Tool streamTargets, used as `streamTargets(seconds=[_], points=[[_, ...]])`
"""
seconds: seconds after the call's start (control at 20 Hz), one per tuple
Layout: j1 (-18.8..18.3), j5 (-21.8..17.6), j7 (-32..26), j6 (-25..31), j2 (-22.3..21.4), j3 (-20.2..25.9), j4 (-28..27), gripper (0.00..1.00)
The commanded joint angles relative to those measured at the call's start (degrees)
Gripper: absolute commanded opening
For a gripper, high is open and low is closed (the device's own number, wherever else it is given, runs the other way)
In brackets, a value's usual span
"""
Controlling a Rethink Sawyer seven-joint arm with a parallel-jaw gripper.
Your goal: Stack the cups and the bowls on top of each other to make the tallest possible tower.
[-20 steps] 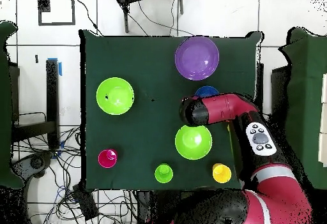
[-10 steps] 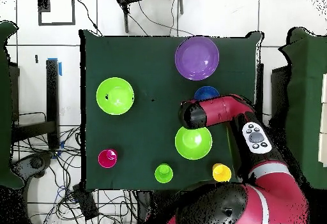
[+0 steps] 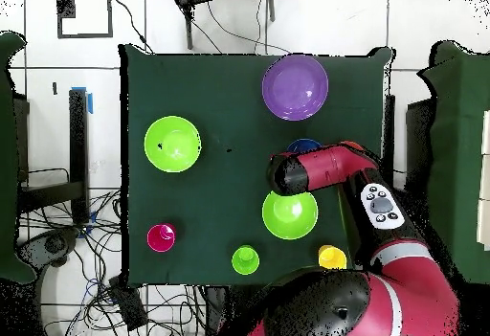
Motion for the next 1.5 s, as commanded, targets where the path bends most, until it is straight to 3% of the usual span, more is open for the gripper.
streamTargets(seconds=[0.05,0.1,0.15,0.8,1.5], points=[[-0.75,-4.91,-10.17,-2.58,2.03,3.99,-3.76,1.00],[-0.94,-4.97,-10.84,-2.43,2.07,4.30,-3.83,1.00],[-1.40,-4.91,-10.81,-3.08,2.14,4.69,-3.71,0.00],[-3.03,-3.83,-13.35,-0.86,3.76,7.59,-5.94,0.00],[-2.19,1.67,-13.06,7.57,-2.66,10.52,-3.33,0.00]])
